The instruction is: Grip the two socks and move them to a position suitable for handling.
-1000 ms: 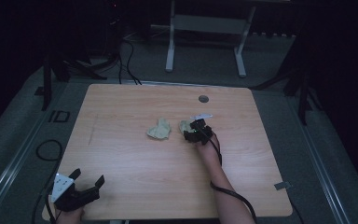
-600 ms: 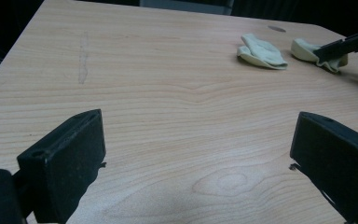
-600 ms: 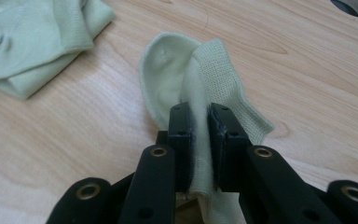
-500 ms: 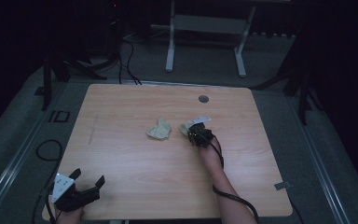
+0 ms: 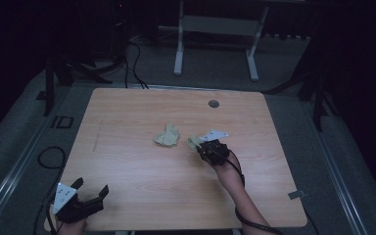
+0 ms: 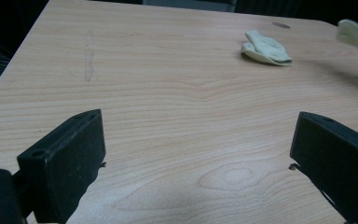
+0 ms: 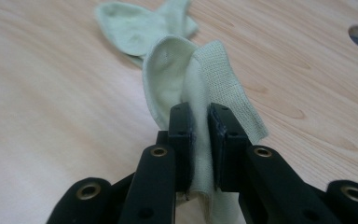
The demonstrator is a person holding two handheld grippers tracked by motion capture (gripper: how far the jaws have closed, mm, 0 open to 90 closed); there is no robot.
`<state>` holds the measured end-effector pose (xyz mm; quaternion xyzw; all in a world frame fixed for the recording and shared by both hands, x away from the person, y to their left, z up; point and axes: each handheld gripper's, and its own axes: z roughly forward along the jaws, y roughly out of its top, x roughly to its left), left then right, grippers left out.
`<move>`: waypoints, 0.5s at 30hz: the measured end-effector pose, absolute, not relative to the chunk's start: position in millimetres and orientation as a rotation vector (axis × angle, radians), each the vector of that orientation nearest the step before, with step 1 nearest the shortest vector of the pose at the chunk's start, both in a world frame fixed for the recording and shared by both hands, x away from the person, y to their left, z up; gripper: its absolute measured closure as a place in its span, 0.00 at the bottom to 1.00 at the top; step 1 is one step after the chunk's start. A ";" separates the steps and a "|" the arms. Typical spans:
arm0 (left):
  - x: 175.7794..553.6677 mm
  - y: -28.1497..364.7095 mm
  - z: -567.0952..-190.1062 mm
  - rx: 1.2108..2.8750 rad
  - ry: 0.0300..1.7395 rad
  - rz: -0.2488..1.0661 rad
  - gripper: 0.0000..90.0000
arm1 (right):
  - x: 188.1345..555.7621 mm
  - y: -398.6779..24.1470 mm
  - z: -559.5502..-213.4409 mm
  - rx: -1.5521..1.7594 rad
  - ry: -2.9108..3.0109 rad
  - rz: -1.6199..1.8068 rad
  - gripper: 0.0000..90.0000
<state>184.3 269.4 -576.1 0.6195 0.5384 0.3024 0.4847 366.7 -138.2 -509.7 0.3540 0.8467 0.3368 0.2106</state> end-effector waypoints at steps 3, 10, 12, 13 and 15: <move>183.5 270.8 -575.6 1.507 1.312 0.742 0.04 | 353.2 -137.7 -502.7 0.929 2.368 0.950 0.88; 181.6 269.9 -574.9 1.500 1.315 0.737 0.04 | 320.5 -140.6 -496.6 0.874 2.407 0.967 0.88; 182.3 269.4 -575.2 1.502 1.318 0.737 0.04 | 309.8 -142.9 -495.4 0.858 2.413 0.974 0.88; 182.8 269.3 -575.4 1.503 1.318 0.733 0.04 | 306.3 -144.0 -494.9 0.852 2.414 0.975 0.88; 183.2 269.0 -575.7 1.503 1.320 0.728 0.04 | 296.4 -147.2 -494.1 0.845 2.421 0.989 0.88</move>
